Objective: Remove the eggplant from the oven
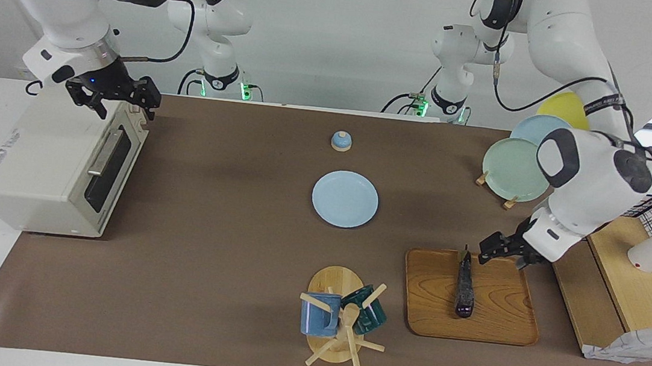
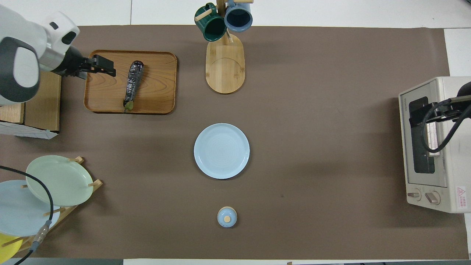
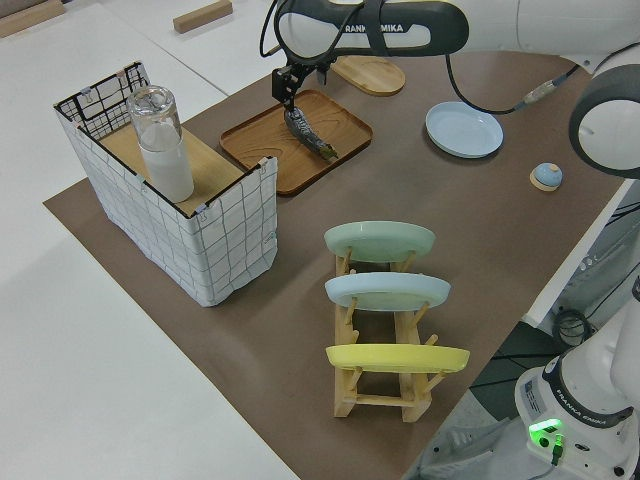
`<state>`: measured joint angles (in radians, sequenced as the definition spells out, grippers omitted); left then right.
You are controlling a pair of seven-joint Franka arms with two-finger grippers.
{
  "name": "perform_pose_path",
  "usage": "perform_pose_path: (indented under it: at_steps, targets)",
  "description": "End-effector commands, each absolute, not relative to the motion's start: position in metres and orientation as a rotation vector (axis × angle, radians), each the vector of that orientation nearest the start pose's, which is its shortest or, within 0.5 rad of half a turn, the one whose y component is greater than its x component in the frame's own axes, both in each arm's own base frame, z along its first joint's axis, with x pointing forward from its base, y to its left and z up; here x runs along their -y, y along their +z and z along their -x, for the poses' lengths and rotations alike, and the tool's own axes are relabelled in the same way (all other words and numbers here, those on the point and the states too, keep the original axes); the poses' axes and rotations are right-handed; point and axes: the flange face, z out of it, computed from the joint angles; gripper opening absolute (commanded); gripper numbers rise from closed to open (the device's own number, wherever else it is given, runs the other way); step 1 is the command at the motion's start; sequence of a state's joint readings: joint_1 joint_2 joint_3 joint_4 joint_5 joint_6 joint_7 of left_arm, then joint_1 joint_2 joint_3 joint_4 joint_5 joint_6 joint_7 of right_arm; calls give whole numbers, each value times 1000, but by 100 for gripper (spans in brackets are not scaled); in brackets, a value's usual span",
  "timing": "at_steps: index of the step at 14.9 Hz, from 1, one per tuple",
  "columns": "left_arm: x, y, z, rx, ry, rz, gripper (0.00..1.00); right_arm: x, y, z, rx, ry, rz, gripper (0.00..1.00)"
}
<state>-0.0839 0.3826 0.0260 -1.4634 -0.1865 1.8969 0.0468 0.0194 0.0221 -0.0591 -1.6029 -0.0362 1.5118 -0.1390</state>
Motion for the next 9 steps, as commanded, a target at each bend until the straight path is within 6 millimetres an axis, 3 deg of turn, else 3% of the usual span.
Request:
perform_pose_path:
  at_steps: [1, 3, 6, 8, 9]
  targets:
    - [36, 527, -643, -70, -42, 3283, 100, 26, 596, -547, 125, 186, 3133, 100]
    - [34, 572, -616, -82, -51, 3220, 100, 25, 596, -547, 127, 186, 3133, 100]
    - [35, 614, -580, -39, -1, 3170, 100, 25, 596, -547, 127, 186, 3133, 100]
    - [35, 624, -558, -52, 54, 3155, 100, 25, 596, -547, 127, 186, 3133, 100]
    - [36, 620, -555, -54, 78, 3154, 100, 25, 596, -547, 127, 186, 3133, 100]
